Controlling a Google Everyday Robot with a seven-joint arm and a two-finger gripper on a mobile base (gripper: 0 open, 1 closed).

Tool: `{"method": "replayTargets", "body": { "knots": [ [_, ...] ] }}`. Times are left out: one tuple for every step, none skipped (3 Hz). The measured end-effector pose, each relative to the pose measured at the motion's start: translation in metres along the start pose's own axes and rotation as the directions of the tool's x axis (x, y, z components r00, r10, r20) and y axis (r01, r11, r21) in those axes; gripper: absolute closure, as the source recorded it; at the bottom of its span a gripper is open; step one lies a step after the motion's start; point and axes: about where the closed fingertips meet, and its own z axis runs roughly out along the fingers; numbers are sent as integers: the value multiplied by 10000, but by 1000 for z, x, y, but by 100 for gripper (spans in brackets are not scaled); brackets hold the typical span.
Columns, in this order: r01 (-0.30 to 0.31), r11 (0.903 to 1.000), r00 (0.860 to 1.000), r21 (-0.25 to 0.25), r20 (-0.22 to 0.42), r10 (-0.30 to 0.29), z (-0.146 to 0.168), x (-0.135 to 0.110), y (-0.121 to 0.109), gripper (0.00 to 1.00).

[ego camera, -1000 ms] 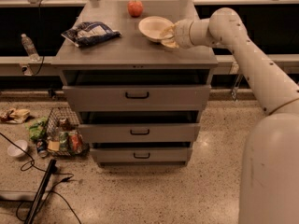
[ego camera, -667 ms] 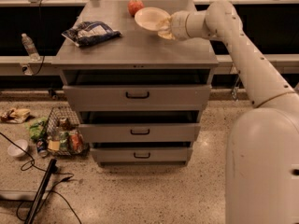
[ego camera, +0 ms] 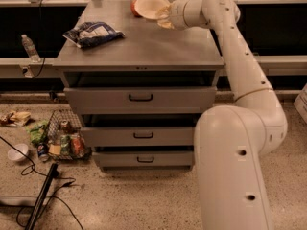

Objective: Move paper bowl near apple

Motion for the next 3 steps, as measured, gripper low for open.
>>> {"method": "replayTargets", "body": {
  "knots": [
    [139,9995,9973,-289,-716,-159,16,11,-3,100],
    [90,9967,9905,-808,-1361,-200,26,22,6,100],
    [-249,9913,9868,-1295,-1622,36,34,22,16,97]
  ]
}}
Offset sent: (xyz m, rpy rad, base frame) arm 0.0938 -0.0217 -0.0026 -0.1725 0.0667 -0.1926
